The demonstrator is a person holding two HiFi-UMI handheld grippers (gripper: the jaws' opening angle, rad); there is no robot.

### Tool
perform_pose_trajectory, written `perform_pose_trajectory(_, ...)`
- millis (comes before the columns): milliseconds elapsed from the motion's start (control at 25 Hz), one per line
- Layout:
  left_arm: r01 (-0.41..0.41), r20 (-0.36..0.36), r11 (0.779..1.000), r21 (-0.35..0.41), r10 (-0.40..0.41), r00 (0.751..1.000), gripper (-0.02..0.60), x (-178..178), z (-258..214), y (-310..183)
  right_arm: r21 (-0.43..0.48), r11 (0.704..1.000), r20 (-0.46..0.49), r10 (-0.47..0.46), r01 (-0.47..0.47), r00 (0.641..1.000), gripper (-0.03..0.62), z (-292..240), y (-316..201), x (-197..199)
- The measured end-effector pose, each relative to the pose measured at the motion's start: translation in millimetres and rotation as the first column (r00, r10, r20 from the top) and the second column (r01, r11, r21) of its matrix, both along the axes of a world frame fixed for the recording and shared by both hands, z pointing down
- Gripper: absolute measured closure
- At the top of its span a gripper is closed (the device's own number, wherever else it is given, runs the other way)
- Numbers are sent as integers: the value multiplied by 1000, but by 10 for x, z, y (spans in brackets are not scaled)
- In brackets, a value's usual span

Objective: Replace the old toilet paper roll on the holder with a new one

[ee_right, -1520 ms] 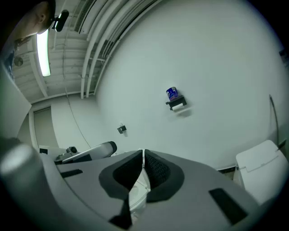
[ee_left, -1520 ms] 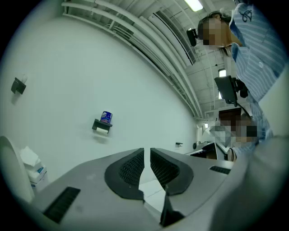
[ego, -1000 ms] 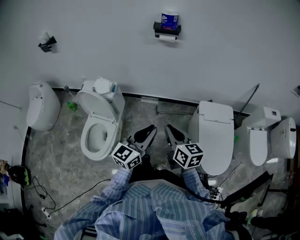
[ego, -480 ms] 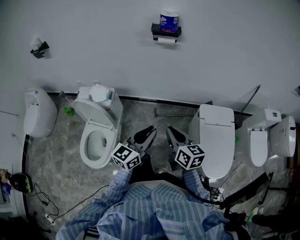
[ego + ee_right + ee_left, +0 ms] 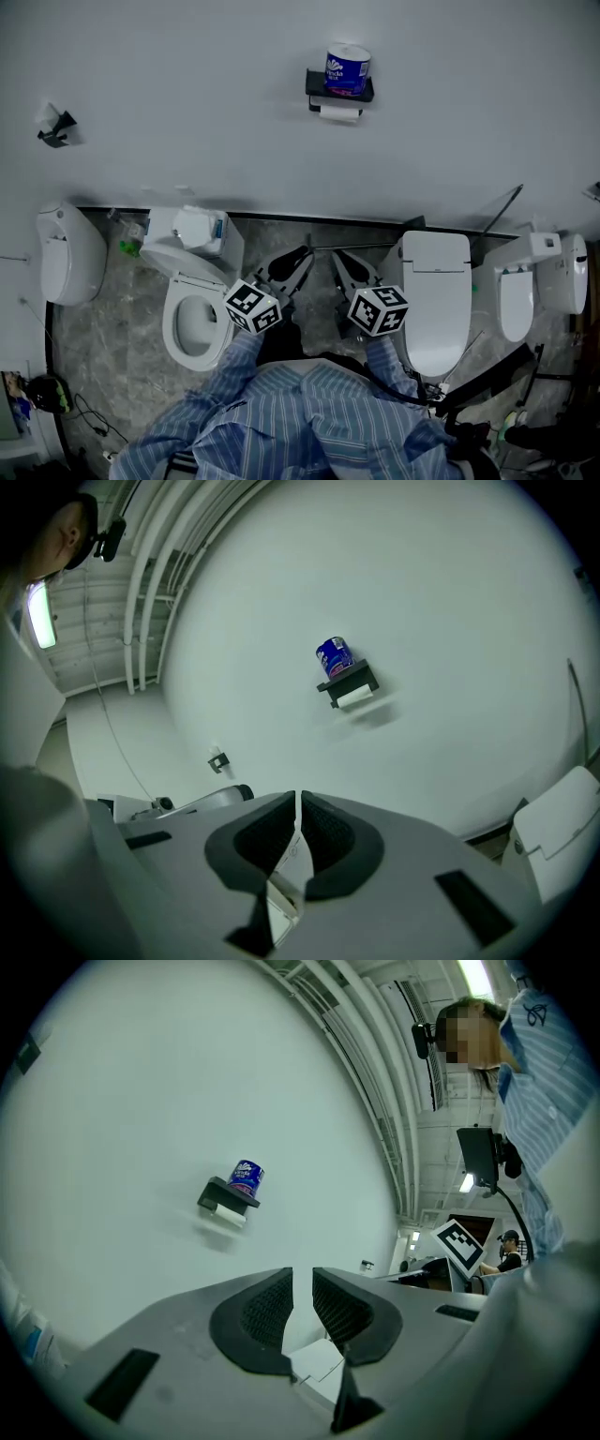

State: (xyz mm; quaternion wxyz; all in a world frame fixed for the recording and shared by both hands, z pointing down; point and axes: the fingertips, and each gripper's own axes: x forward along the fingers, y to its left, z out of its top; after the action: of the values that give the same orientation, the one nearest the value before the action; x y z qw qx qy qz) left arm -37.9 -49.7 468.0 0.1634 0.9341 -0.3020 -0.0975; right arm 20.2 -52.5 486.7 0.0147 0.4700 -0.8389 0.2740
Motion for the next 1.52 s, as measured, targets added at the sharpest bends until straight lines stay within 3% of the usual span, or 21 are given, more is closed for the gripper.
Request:
perform_pose_trajectory(360, -77, -51, 991, -107, 72, 996, 508, -323, 173, -1020, -35, 996, -9, 87, -88, 996, 572, 104, -853, -221)
perform_pose_trajectory(600, -131, -89, 982, -134, 119, 989, 499, -159, 173, -1408, -48, 987, -33, 150, -152, 988, 572, 130, -1145, -2)
perform_pose_trajectory(760, -142, -90, 979, -145, 130, 987, 499, 20, 211, -1603, -67, 988, -32, 135, -137, 990, 572, 211, -1315, 75)
perform_pose_trajectory(960, -109, -94, 982, -152, 96, 991, 476, 242, 206, -2011, -84, 993, -31, 75, -77, 997, 574, 283, -1617, 230)
perform_pose_trajectory(1200, -21, -145, 984, -174, -4, 989, 447, 426, 138, -2666, -80, 997, -18, 16, -17, 1000, 574, 256, -2018, 530)
perform_pose_trajectory(1400, 2, -189, 980, -197, -41, 981, 348, 630, 87, -3101, -72, 997, -11, -15, 15, 1000, 572, 253, -2242, 733)
perform_pose_trajectory(1520, 3, -228, 975, -224, -55, 972, 328, 741, 84, -3306, -59, 998, -17, -30, 29, 999, 572, 232, -2348, 811)
